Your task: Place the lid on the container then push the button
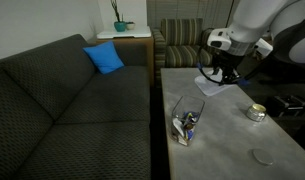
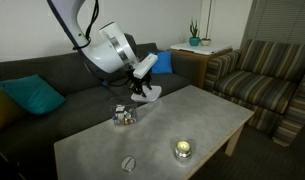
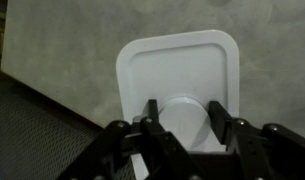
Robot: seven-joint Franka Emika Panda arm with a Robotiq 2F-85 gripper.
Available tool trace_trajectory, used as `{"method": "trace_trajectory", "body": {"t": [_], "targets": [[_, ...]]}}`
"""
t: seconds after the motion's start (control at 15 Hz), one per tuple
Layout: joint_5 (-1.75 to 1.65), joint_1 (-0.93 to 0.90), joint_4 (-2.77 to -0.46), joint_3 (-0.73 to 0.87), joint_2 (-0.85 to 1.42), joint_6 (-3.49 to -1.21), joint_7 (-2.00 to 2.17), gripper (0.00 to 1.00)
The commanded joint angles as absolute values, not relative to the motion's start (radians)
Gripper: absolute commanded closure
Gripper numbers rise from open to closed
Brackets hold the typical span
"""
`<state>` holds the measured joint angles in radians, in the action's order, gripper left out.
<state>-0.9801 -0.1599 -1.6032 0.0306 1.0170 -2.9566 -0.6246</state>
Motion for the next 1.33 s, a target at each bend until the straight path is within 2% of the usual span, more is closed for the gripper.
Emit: {"method": "trace_trajectory", "body": {"t": [0.0,0.4,0.6,1.27], "targets": [[-0.999,-0.088,-1.48,-0.085,1.102,-3.004,-0.799,0.72],[-0.957,0.054,-1.41,-0.376,1.219,-2.953,-1.23,0.72],[-0.932,0.105,-1.404,-0.466,1.253,-2.901,-1.38,0.72],[-0.551,0.084,-1.416,-0.463,1.227,-2.734,-1.913,0.72]]}}
